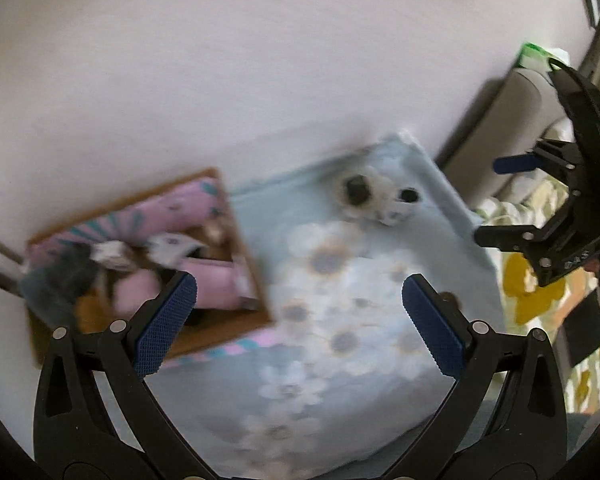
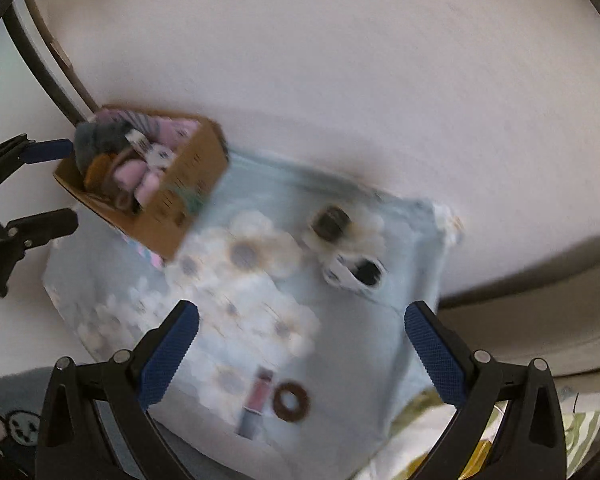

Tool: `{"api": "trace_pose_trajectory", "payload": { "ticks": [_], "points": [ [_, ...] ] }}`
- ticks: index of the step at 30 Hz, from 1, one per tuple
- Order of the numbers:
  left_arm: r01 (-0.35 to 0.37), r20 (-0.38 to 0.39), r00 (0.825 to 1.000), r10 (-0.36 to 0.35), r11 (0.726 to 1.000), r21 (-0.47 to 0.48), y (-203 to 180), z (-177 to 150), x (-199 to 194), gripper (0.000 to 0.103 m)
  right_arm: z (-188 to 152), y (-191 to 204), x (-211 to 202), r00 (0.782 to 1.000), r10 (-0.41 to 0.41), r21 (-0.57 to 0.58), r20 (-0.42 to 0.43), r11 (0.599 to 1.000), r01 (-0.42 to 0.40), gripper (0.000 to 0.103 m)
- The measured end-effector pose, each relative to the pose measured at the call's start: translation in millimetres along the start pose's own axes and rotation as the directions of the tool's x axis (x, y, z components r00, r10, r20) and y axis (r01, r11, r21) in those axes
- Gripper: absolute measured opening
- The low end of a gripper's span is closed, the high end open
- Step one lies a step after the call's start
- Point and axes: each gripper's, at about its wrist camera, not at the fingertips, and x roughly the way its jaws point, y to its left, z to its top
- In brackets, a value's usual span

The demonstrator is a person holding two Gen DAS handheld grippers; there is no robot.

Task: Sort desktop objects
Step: 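Move left gripper toward red lipstick while right gripper moves toward brown hair tie, then close left gripper on red lipstick while right gripper closes on brown hair tie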

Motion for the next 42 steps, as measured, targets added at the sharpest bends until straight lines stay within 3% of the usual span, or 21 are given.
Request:
{"api": "trace_pose_trajectory", "payload": {
  "ticks": [4,10,15,20,23,26,34,39,42],
  "points": [
    [0.051,0.014,0.999,-0.051,0.999,0.013,-38.1,-19.0,18.3,0.101,-20.2,-16.4,6.8,1.000,0.010,-0.033,0.005,0.999,-0.010,0.103],
    [0.078,0.055,0.995,-0.077,0.997,-0.010,-88.1,-53.6,50.1,0.099,-53.8,-33.5,25.5,0.998,0.065,-0.199,0.008,0.978,-0.063,0.096],
    [0.091,0.049,0.995,-0.089,0.995,-0.041,-124.5,-92.4,85.1,0.097,-88.3,-31.3,45.3,0.985,0.171,-0.389,0.006,0.908,-0.155,0.089],
    [0.078,0.018,0.997,-0.077,0.996,-0.038,-148.8,-115.2,118.8,0.091,-119.8,-21.9,68.6,0.973,0.227,-0.520,-0.052,0.825,-0.220,0.073],
    [0.055,-0.001,0.998,-0.055,0.998,-0.043,-153.2,-121.4,134.8,0.087,-133.7,-17.4,87.0,0.960,0.263,-0.549,-0.091,0.791,-0.269,0.070],
    [0.058,-0.006,0.998,-0.059,0.997,-0.059,-148.6,-126.4,140.4,0.086,-140.9,-15.2,97.1,0.958,0.273,-0.571,-0.086,0.775,-0.271,0.066],
    [0.038,0.000,0.999,-0.038,0.995,-0.091,-137.2,-124.8,144.0,0.077,-149.3,-8.9,100.4,0.943,0.326,-0.614,-0.069,0.731,-0.297,0.065],
    [0.039,-0.002,0.999,-0.039,0.996,-0.077,-139.9,-118.9,147.8,0.068,-146.8,-2.2,103.9,0.936,0.344,-0.634,-0.076,0.708,-0.312,0.054],
    [0.056,-0.011,0.998,-0.057,0.996,-0.066,-142.4,-117.6,146.9,0.057,-145.1,-2.1,103.8,0.937,0.343,-0.641,-0.071,0.703,-0.306,0.042]
  ]
}}
